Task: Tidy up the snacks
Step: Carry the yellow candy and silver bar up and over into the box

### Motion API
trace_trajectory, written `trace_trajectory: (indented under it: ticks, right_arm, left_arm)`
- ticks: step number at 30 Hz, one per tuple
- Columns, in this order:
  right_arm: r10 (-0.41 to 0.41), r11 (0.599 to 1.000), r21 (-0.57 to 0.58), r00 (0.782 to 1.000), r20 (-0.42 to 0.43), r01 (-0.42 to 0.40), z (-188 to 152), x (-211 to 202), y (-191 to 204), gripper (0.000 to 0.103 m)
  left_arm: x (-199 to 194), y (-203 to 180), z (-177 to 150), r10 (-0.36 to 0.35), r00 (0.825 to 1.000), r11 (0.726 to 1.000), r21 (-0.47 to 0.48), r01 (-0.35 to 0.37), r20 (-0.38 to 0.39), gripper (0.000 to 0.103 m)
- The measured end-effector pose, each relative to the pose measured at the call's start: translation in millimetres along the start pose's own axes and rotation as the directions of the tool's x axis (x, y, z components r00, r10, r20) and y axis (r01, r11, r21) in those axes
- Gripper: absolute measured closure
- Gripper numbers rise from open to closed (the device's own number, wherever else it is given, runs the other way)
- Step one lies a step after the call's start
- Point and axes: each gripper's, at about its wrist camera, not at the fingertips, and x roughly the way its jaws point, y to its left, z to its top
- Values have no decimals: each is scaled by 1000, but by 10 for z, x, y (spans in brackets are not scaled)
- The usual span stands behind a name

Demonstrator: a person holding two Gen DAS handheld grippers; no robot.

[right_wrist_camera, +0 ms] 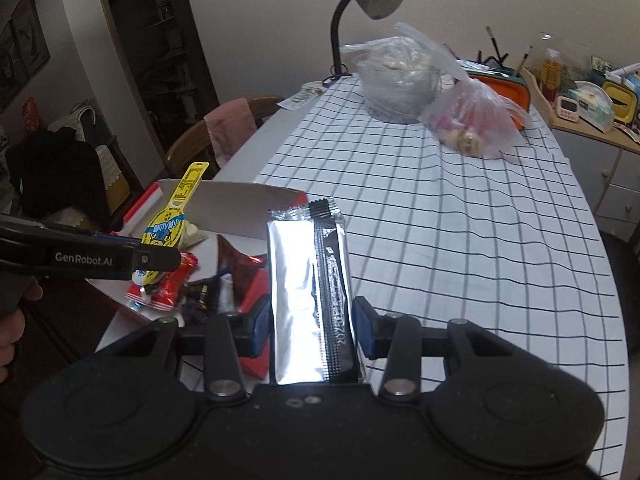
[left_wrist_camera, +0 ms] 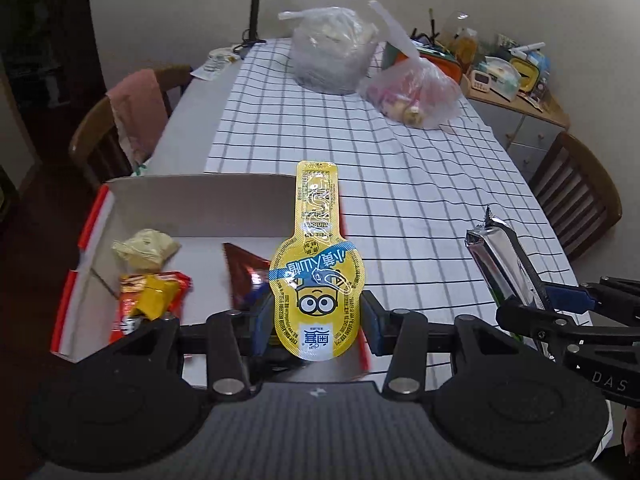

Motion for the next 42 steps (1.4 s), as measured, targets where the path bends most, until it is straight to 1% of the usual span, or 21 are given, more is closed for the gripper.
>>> trace_trajectory:
  ticks: [10, 16, 20, 23, 28, 32, 38, 42]
  right_arm:
    - [-8, 1000, -10, 1000, -24, 8, 123, 384, 538, 62]
    - [-40, 999, -21, 998, -49, 39, 195, 670, 740, 62]
    - [-65, 997, -34, 995, -70, 63, 259, 905, 811, 62]
    - [-68, 997, -33, 993, -98, 65, 299, 1087, 858, 62]
    - [-95, 994, -72, 988, -121, 87, 377, 1373, 996, 62]
    - [-116, 990, -92, 984, -136, 104, 419, 1588, 1043, 62]
    - [-131, 989, -95, 976, -173, 116, 452, 1852, 1002, 62]
    - [-138, 989, -84, 970, -199, 124, 457, 1954, 957, 62]
  left_arm:
    - [-41, 743, 12, 43, 999, 999, -21, -43, -11, 59]
    - [86, 1096, 22, 66, 997, 998, -16, -66, -45, 59]
    - [210, 1288, 34, 88, 994, 996, -17, -89, -70, 59]
    - [318, 1423, 52, 99, 991, 995, -20, -101, -87, 59]
    - [508, 1568, 98, 111, 987, 994, -8, -112, -114, 59]
    - [663, 1625, 110, 107, 985, 994, 3, -108, -135, 59]
    - [883, 1627, 88, 107, 979, 994, 34, -102, -173, 59]
    - [997, 1615, 68, 100, 975, 995, 41, -94, -200, 59]
